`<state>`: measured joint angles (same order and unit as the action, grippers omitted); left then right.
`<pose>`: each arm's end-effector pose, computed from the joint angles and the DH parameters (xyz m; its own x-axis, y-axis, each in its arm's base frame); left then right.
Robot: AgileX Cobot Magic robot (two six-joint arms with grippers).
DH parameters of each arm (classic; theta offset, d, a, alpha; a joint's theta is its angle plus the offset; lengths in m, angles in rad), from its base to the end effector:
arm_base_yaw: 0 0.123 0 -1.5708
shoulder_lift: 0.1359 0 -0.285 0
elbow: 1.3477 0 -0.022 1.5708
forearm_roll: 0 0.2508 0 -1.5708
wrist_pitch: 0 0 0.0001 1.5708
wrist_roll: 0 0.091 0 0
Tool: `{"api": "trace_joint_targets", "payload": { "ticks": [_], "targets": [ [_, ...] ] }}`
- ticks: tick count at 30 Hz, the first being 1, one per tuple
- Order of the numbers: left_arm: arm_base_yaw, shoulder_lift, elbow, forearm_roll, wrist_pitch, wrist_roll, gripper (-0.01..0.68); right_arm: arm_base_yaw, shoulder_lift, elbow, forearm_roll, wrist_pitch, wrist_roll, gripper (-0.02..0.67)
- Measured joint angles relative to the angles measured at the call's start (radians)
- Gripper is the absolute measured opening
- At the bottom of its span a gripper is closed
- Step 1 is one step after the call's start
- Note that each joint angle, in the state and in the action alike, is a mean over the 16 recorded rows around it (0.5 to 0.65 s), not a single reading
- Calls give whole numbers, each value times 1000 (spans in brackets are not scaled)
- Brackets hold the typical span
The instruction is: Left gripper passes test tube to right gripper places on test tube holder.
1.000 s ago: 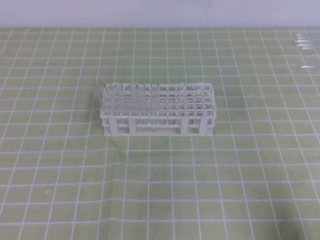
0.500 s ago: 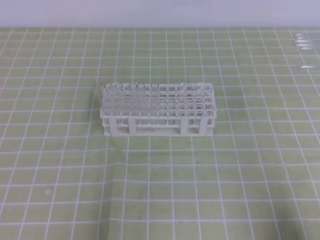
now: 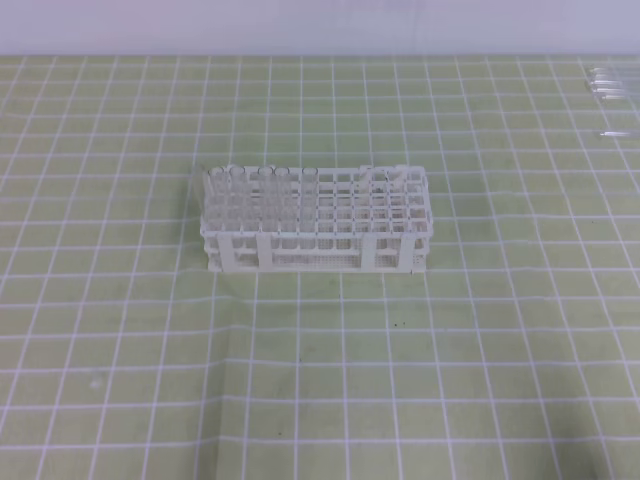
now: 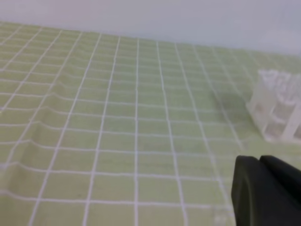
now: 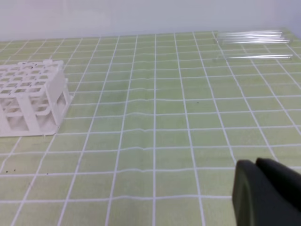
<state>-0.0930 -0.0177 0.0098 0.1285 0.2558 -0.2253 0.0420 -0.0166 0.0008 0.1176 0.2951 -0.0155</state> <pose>0.0544 -0.0021 0.1879 -0.1627 -0.0860 -0.9829 0.0448 0.9945 -0.0944 0.0533 0.0054 0.1873 -0.1953 0.0887 -0.9767 -0.0568 0.9932 0.1016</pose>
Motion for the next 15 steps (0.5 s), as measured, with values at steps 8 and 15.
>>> {"api": "trace_joint_targets", "payload": {
  "ticks": [8,15],
  "targets": [
    [1,-6,5,-175,54,213,-2,0,1,0,0,0,0,-16],
    [2,-10,7,-258,73,234,-2,0,1,0,0,0,0,-16]
  ]
}}
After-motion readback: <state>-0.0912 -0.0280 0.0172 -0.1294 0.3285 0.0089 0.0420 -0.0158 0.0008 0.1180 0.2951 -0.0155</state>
